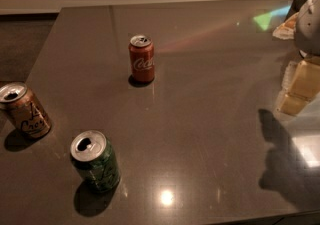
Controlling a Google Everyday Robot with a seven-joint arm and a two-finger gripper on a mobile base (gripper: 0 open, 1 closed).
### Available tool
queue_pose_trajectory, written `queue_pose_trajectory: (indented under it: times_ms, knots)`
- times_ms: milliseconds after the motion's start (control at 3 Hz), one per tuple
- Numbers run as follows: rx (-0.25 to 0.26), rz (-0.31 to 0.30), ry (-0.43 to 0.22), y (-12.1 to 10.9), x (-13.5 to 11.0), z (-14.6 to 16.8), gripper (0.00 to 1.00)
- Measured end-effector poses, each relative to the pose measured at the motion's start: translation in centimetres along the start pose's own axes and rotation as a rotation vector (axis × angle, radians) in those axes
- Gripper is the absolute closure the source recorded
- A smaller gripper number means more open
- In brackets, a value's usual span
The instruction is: Move coke can near green can
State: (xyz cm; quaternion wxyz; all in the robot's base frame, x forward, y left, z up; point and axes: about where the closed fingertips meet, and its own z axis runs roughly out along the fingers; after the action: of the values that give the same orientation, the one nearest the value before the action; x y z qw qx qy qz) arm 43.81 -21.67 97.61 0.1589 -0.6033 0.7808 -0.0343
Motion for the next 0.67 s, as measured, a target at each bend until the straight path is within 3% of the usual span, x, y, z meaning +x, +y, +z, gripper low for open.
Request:
queue_pose_trajectory:
  times_ms: [333,667]
  knots:
    - [0.000,0.000,0.000,0.0,0.0,0.0,0.00]
    - [0.024,0.043,-0.040,-2.0,-1.3,0.8,0.00]
